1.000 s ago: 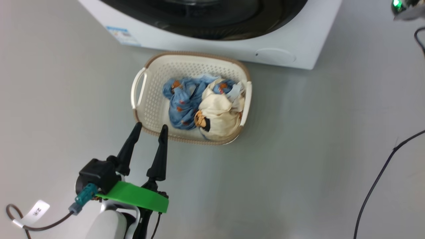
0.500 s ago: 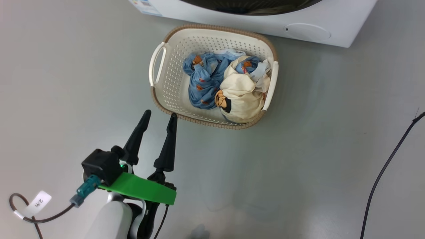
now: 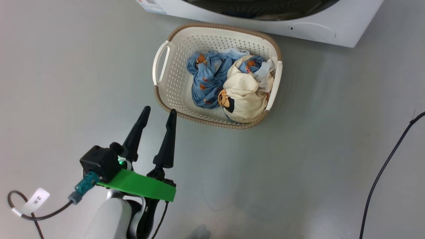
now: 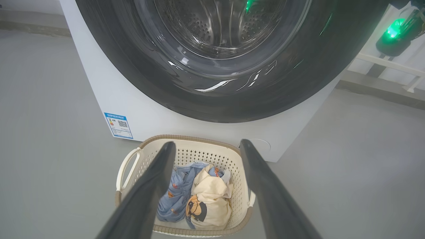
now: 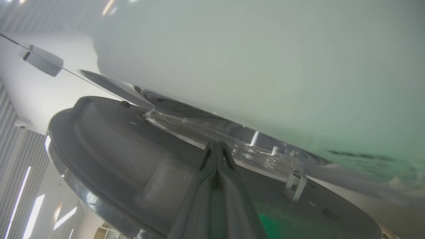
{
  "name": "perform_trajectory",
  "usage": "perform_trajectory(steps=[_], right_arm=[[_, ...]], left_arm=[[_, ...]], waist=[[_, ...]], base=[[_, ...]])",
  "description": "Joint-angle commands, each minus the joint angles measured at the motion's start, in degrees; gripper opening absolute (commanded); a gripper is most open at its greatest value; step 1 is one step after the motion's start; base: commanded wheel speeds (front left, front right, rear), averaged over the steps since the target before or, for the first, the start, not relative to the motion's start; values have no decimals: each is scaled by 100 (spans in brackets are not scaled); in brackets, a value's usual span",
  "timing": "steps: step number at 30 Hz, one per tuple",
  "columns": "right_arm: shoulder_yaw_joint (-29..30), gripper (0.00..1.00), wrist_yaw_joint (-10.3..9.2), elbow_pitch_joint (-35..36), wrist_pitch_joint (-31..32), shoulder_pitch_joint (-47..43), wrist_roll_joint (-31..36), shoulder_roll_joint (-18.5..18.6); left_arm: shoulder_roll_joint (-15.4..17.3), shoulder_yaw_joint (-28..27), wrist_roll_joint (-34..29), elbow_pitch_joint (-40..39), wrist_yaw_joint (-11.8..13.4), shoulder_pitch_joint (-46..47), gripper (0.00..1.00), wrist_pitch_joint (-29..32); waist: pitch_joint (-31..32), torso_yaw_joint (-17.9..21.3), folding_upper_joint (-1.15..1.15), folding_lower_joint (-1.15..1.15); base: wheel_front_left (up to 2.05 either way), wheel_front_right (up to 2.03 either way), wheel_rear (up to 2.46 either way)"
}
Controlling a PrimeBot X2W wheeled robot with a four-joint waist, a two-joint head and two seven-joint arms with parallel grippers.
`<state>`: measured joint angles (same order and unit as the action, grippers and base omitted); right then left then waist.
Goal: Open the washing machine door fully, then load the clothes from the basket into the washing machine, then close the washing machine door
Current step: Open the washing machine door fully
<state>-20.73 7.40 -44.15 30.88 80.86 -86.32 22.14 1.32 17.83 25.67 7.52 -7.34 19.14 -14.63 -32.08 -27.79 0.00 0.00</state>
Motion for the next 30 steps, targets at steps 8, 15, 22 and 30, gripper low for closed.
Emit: perform_trajectory(steps=[8, 15, 22, 30], right_arm=[[-204, 0, 9, 361, 202, -634, -136, -346], [-316, 0, 9, 551, 279, -1119, -222, -413], [-444, 0, 9, 782, 382, -1599, -323, -553], [-567, 0, 9, 1001, 466, -2034, -396, -712]], left_arm=[[156, -293, -180, -82, 3, -79, 100, -37], [156, -402, -355, -88, -2, -199, 100, -37], [155, -508, -515, -86, -8, -366, 100, -37], [155, -571, -593, -87, -11, -518, 100, -37]], waist=[[368, 182, 0, 0], [659, 251, 0, 0], [942, 308, 0, 0], [1251, 330, 0, 0]], base=[[0, 0, 0], [0, 0, 0], [0, 0, 0], [0, 0, 0]])
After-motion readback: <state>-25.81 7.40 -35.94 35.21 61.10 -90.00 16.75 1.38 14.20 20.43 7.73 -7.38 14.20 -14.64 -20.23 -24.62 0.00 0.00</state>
